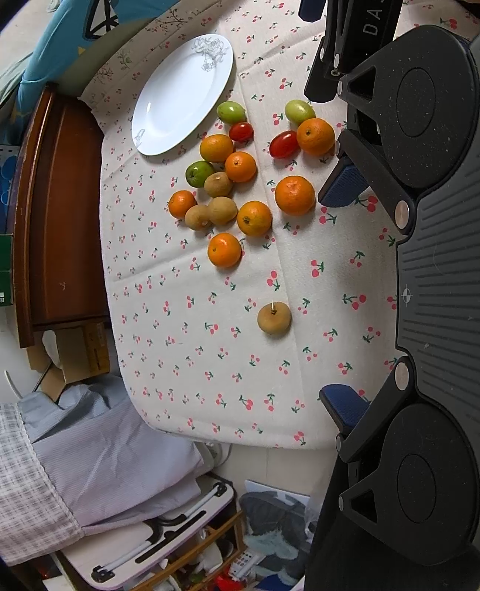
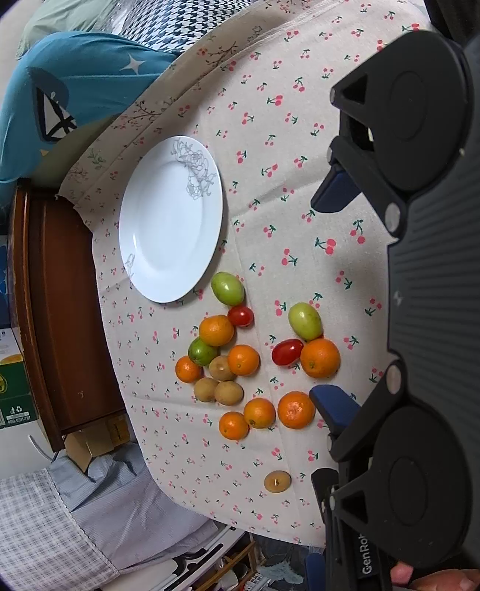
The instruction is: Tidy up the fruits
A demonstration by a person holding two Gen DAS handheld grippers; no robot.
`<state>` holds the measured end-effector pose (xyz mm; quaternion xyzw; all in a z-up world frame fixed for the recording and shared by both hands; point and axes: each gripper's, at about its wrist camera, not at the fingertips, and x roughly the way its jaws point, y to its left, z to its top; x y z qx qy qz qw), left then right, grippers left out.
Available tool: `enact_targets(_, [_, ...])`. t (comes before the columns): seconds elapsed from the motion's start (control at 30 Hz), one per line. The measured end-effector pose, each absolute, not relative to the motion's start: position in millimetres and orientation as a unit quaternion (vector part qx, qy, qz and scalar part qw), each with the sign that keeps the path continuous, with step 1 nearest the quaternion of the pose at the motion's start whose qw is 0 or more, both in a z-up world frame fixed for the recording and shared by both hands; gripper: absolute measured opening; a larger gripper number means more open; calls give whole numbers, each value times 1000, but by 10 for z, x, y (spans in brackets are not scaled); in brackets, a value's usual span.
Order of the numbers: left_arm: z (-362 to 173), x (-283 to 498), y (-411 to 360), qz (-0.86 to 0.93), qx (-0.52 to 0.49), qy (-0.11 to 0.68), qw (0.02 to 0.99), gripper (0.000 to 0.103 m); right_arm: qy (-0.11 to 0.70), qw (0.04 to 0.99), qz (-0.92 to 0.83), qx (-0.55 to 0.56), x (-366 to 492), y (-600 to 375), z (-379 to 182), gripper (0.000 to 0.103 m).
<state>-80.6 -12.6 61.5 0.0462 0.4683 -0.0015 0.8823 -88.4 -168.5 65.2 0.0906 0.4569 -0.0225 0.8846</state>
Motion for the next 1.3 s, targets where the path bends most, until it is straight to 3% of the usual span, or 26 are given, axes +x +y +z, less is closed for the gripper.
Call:
enact_targets(0.4, [590, -781, -53, -15, 50, 453, 890, 102, 453, 886, -8, 97, -867, -1699, 658, 96])
enact_targets(0.7, [637, -627, 315, -23, 42, 441, 896, 102, 401, 904, -9, 148, -1007, -2040, 729, 90])
enact_targets(1.2, [417, -521, 400, -36, 34, 447, 893, 101, 423, 893, 29, 152, -1006, -2011, 440, 57])
enact_targets(1.3, [371, -462, 371, -30, 40, 443, 895, 96, 422, 891, 33, 164, -964, -1998, 387, 48])
